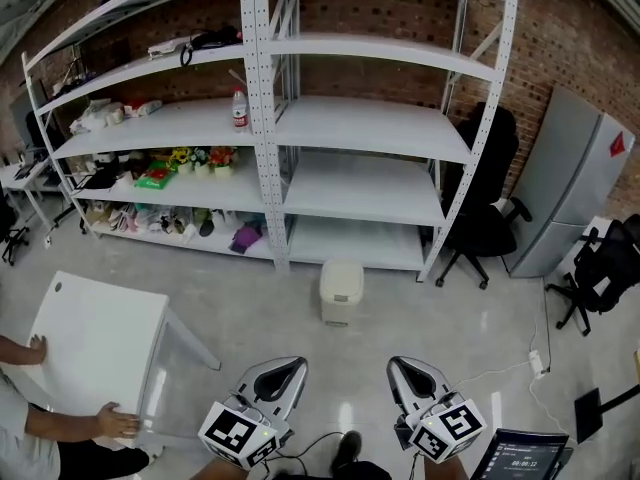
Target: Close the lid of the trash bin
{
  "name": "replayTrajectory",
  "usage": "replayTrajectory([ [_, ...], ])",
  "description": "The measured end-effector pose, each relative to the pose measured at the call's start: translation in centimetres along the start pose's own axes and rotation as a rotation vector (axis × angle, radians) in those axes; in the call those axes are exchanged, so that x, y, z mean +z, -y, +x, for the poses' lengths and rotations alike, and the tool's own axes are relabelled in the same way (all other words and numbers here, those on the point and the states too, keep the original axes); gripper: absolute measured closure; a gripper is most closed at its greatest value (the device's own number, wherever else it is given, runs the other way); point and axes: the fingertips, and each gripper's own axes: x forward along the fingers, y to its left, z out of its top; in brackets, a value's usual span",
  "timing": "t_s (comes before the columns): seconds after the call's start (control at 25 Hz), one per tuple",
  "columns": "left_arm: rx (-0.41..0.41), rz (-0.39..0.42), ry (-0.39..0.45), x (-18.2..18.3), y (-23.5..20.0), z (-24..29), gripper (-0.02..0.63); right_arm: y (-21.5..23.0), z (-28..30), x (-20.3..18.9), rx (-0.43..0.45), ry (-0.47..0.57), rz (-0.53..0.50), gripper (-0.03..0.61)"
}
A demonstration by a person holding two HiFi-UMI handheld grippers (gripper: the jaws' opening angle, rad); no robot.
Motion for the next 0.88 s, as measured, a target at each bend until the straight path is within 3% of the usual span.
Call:
replayTrajectory([
  [0.4,-0.082,-0.033,-0.006,-2.7,0.3,-12.5,0.623,-11.9,-5.2,-3.1,-0.102,-0.036,0.016,0.572],
  [0.68,-0.057,-0.045,0.016,-2.2,4.2,-17.1,0.623,-16.0,-10.1,-3.4,-0.068,-0.041,-0.016,0.572],
  [0.88,-0.030,-0.046,0.024,-2.2,9.9,-19.2,0.623,-17.3,-15.3,-3.4,-0.011,-0.008,-0.014,0.572],
])
